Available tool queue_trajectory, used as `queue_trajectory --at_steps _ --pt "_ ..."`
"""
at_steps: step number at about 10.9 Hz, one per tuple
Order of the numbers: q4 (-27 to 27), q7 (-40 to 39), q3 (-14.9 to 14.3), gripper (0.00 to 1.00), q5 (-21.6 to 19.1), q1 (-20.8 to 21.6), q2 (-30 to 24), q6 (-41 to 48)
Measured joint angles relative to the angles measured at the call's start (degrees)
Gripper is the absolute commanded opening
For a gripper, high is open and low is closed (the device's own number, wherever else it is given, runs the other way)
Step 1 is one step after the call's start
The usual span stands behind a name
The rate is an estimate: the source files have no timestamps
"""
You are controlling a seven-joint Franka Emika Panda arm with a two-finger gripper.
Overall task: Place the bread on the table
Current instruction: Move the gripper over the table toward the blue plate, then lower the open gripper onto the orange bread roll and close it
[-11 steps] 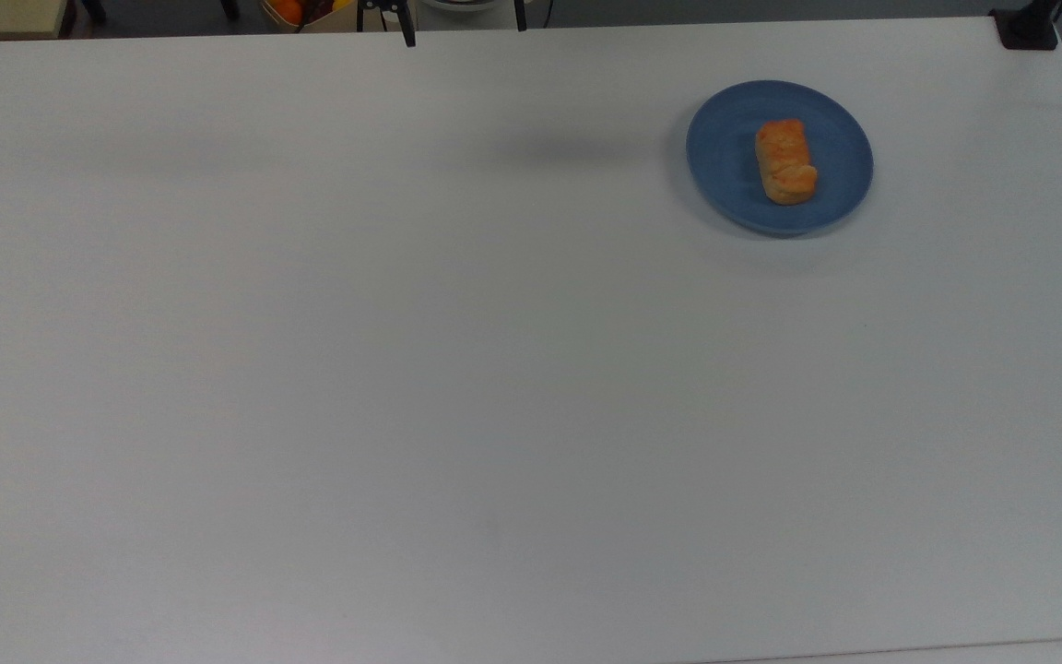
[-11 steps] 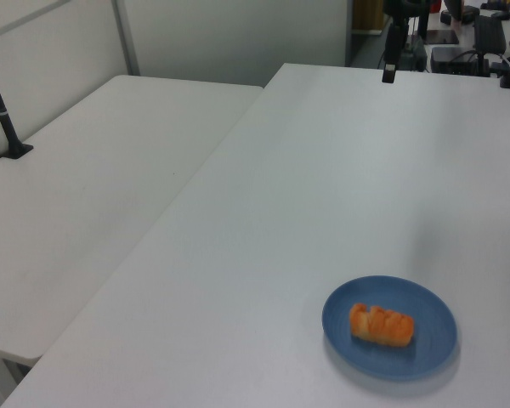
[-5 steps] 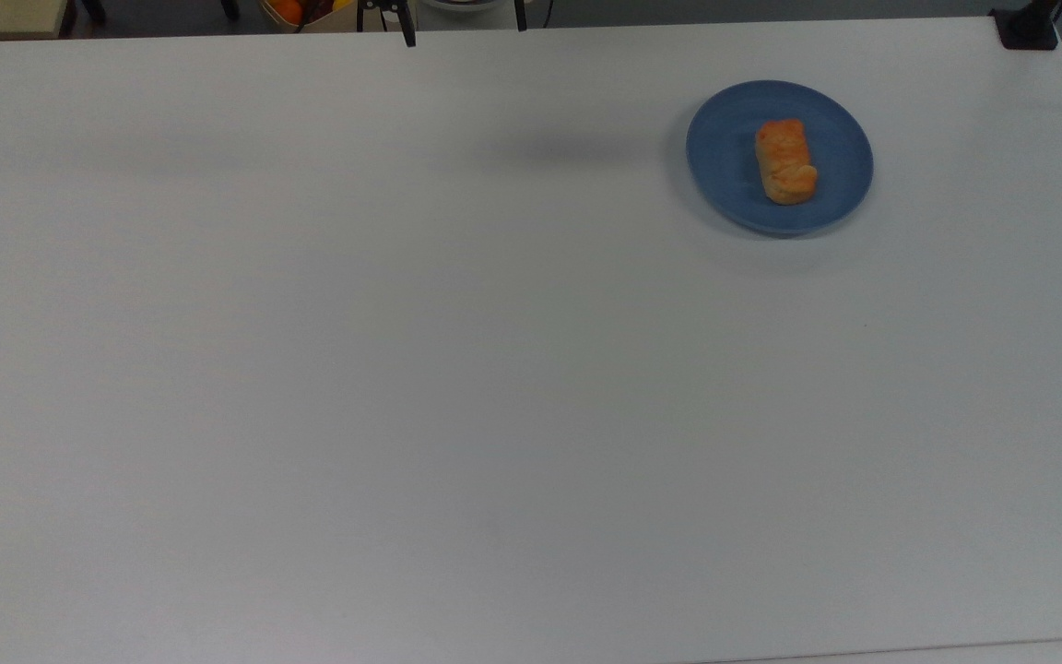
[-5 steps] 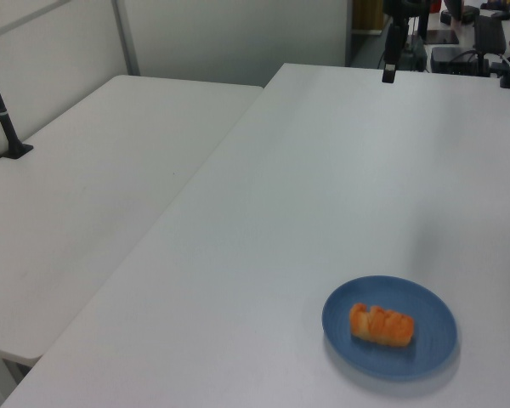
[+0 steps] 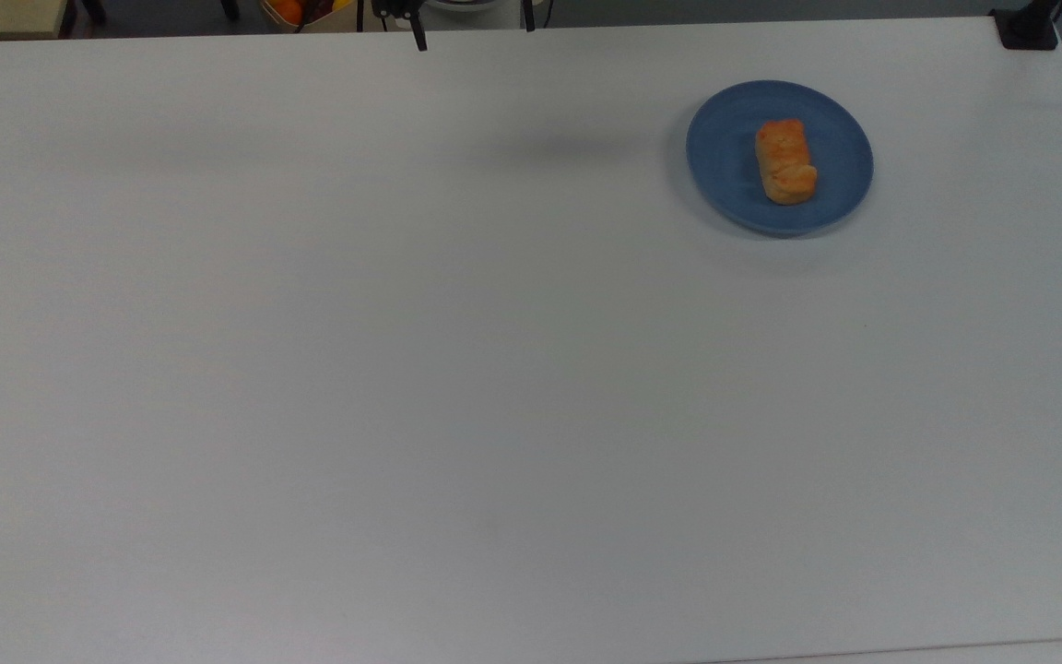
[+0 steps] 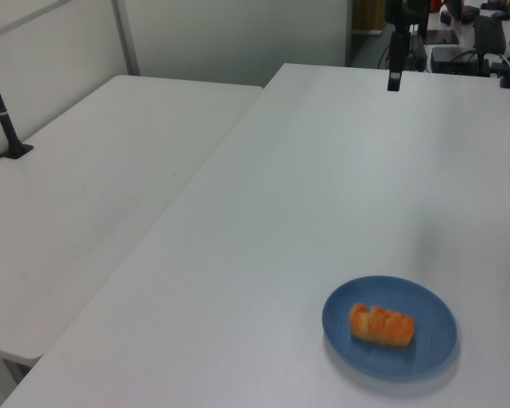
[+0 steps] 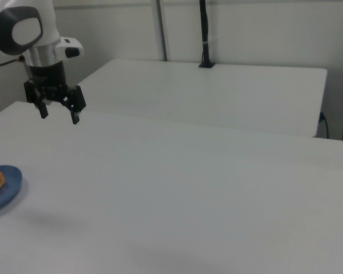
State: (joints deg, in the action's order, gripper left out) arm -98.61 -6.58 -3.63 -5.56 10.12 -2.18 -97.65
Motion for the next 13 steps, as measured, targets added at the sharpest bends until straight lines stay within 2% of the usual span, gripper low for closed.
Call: queue_trajectory --at_steps 6,10,13 --pt "-2.5 0.8 7.1 1.00 -0.6 0.9 0.1 6.2" --pt "-3.3 11.6 10.9 1.00 -0.8 7.4 2.5 6.4" --pt "-3.3 19.9 15.8 1.00 -0.8 8.3 5.9 1.2"
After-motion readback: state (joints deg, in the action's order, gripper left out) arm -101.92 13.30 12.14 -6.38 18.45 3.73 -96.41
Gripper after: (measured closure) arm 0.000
